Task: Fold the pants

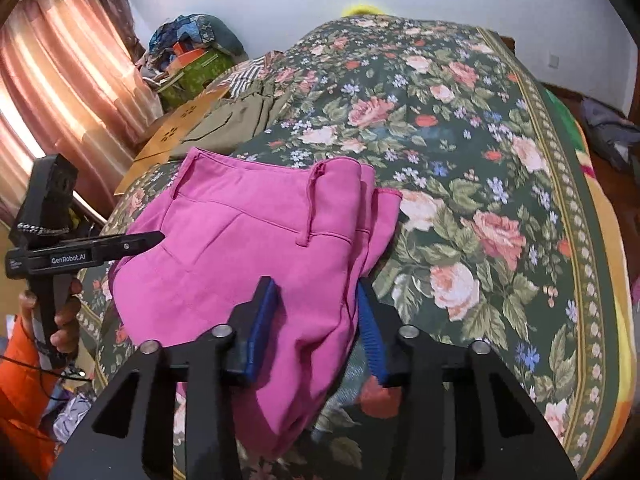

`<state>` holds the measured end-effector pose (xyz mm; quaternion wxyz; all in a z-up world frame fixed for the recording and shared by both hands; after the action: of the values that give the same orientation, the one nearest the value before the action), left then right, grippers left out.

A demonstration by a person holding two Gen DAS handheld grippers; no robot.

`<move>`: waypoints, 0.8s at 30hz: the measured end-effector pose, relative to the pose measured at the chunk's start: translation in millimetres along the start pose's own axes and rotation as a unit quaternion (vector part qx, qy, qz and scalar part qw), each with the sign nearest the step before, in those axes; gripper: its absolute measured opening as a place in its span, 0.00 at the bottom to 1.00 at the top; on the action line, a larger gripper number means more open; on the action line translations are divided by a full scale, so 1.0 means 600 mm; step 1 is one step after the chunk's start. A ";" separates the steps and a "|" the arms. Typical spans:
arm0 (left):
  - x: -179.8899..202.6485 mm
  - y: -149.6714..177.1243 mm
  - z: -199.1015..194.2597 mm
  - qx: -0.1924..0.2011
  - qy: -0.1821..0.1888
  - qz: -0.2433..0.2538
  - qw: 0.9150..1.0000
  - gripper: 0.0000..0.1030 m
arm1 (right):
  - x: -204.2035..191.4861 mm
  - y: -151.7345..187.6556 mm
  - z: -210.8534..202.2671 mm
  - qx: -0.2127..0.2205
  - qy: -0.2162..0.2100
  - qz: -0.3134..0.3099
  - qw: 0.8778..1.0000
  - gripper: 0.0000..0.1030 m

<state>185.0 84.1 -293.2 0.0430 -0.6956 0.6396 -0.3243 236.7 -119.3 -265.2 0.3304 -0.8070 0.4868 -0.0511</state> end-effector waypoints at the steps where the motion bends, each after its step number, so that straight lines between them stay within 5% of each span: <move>1: 0.004 -0.002 -0.002 0.003 -0.009 0.011 1.000 0.30 | -0.002 -0.001 0.000 0.003 0.001 -0.001 1.000 0.26; 10: 0.043 -0.034 -0.045 0.047 -0.051 0.081 0.994 0.20 | -0.008 -0.033 -0.027 0.039 0.006 -0.020 0.999 0.13; 24: 0.038 -0.144 -0.119 0.127 -0.064 0.099 0.985 0.20 | -0.045 -0.142 -0.058 0.111 0.007 -0.065 0.992 0.13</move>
<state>222.8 103.8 -186.9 0.2037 -0.6373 0.6545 -0.3522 272.7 -88.0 -182.1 0.4109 -0.7946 0.4272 -0.1315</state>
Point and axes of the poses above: each gripper's, at about its wrist camera, not at the fingertips, and z roughly the way its jaws point, x to its right, y to its underside, the point moved 7 cm from there along z, roughly the way its jaws point, and after that the axes turned 5 degrees about y, right-handed, at the moved point
